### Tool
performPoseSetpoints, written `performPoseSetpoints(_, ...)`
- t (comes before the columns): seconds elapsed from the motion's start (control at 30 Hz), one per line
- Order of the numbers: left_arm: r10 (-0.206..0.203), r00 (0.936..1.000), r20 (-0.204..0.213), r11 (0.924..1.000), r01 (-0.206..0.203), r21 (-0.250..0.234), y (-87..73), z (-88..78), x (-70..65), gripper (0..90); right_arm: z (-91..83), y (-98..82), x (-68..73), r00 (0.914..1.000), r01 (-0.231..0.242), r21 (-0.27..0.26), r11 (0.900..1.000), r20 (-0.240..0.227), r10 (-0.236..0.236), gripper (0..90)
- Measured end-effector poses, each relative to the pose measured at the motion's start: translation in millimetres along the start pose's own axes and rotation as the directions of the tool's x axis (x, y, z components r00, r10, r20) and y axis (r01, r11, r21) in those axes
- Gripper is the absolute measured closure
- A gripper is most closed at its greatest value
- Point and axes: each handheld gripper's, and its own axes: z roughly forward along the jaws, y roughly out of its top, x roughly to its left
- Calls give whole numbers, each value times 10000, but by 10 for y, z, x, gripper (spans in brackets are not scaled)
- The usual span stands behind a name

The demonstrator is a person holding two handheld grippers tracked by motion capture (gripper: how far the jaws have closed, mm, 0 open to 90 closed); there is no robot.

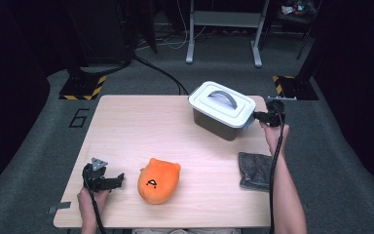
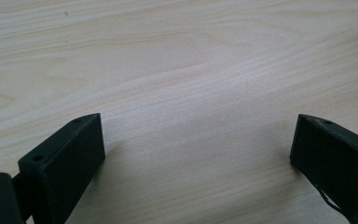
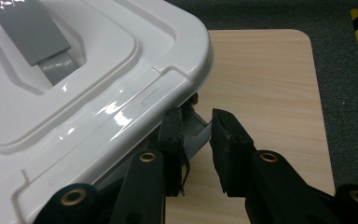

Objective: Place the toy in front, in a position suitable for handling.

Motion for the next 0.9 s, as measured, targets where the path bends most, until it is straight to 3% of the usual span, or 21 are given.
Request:
performPoseSetpoints(0.33,-16,10000,-3,10000,16,-12,0,1,-1,28,-92,-85,138,9987,466,99,9989,-229,-463,724)
performPoseSetpoints(0.7,-6,10000,-59,10000,6,-86,-3,5,-5,28,-195,-196,416,9912,1256,230,9918,-449,-1245,714)
performPoseSetpoints(0.8,8,10000,-67,10000,-8,-91,-4,4,-6,28,-219,-181,425,9887,1415,269,9896,-546,-1399,678)
performPoseSetpoints(0.9,-1,10000,-63,10000,1,-93,-4,5,-6,28,-290,-140,391,9901,1251,-208,9919,-620,-1262,636)
